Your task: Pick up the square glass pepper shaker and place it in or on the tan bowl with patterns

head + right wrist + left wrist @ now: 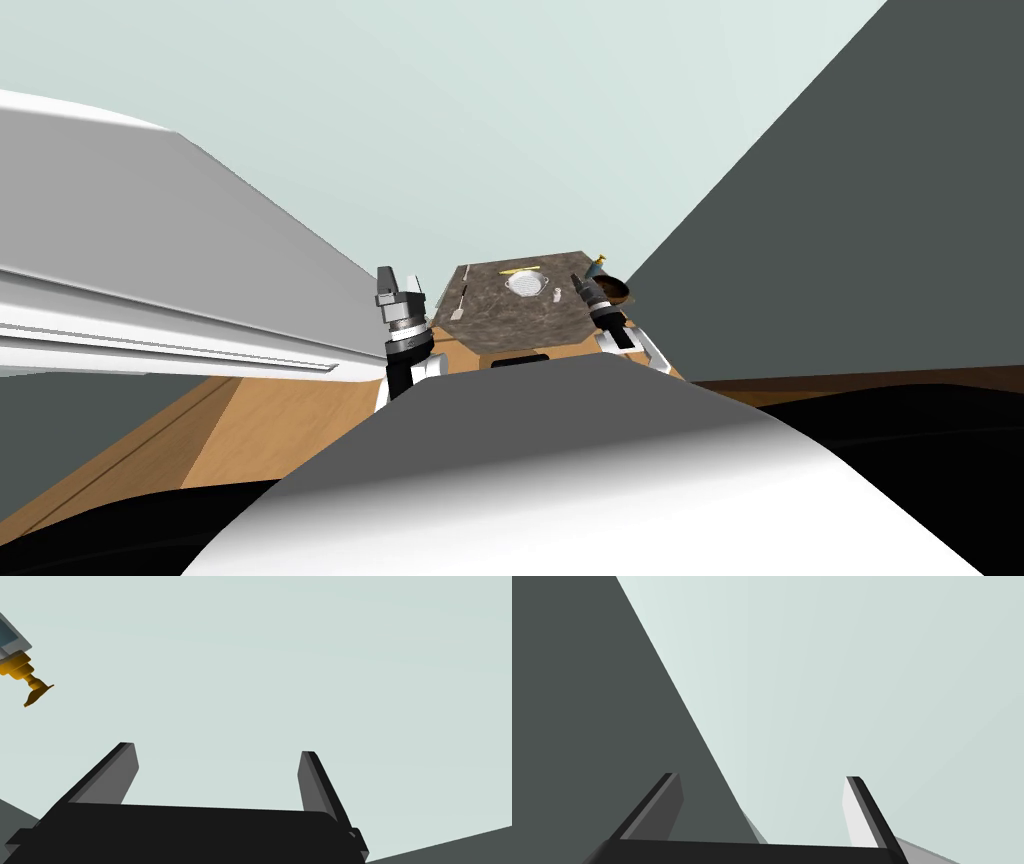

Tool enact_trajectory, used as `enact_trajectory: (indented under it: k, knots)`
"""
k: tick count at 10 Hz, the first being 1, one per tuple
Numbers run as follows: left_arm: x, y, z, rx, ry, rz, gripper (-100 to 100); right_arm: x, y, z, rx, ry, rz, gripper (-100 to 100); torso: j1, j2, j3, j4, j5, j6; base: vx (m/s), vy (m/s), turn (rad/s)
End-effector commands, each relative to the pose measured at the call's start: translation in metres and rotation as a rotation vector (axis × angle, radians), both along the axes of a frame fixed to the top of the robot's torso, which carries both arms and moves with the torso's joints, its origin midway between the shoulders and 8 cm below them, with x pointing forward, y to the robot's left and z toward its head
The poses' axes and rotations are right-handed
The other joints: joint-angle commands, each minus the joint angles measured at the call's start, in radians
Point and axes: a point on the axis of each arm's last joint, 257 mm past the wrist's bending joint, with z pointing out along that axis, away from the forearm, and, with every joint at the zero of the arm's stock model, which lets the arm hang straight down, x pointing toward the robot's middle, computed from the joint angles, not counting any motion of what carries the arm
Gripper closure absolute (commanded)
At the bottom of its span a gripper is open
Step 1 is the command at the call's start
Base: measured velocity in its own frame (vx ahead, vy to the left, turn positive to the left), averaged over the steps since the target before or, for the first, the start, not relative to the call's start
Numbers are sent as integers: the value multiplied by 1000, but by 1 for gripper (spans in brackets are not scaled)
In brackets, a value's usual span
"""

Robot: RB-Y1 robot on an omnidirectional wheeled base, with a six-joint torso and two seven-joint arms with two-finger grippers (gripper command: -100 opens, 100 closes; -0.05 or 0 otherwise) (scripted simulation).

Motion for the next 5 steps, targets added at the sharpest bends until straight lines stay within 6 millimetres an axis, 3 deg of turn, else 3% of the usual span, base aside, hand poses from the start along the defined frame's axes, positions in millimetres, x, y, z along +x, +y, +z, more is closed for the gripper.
enact_trajectory:
  k: [1,5]
  knots:
    - [0,0,0,0,0,0,0,-1,-13,-20,-95,55,-29,-100,0,0,0,0,0,0,-10,139,-8]
    - [0,0,0,0,0,0,0,-9,-39,-60,-265,158,-73,-100,1,-1,0,0,0,0,16,129,27]
